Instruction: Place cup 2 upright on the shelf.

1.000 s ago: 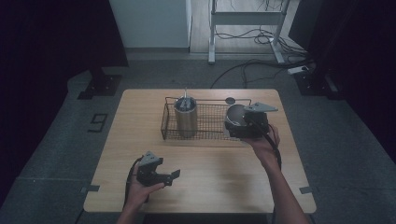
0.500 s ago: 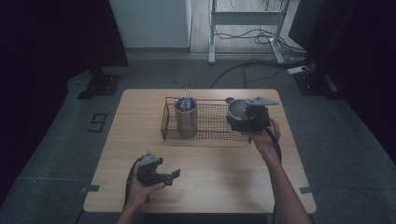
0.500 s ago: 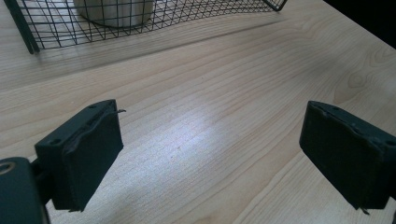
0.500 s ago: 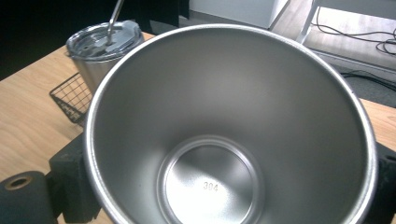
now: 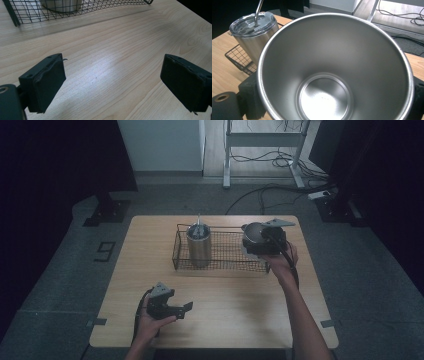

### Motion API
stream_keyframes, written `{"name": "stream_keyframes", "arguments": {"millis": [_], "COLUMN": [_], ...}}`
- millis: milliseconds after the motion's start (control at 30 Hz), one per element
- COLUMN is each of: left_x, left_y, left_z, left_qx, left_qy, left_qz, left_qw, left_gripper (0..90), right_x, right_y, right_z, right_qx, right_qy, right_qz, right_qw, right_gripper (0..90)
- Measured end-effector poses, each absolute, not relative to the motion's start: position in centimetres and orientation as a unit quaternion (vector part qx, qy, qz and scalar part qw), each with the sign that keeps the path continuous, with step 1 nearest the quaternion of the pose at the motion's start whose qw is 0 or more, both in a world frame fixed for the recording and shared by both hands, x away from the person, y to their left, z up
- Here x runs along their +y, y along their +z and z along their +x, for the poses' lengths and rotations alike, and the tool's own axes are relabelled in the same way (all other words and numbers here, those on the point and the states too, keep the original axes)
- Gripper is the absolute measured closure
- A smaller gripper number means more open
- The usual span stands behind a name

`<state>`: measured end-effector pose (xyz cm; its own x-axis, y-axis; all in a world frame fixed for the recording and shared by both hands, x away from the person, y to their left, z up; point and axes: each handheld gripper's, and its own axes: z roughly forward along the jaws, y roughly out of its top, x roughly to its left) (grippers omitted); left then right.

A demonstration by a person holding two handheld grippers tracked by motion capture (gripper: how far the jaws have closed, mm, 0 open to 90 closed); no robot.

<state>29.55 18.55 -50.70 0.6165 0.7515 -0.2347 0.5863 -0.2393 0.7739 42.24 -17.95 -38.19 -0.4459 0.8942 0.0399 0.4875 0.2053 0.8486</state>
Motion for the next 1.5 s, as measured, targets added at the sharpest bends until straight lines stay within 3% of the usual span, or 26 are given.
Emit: {"name": "stream_keyframes", "arguments": {"millis": [1500], "left_x": [17.6], "left_y": [-51.0], "left_z": [29.3], "left_qx": [0.416], "left_qy": [0.088], "left_qz": [0.792], "left_qw": [0.438], "left_gripper": [6.1], "right_x": [-16.8], "right_y": [-40.8], "right_z": [47.9], "right_qx": [0.728], "right_qy": [0.416], "right_qz": [0.498], "right_qw": [0.219], "right_gripper": [7.2]}}
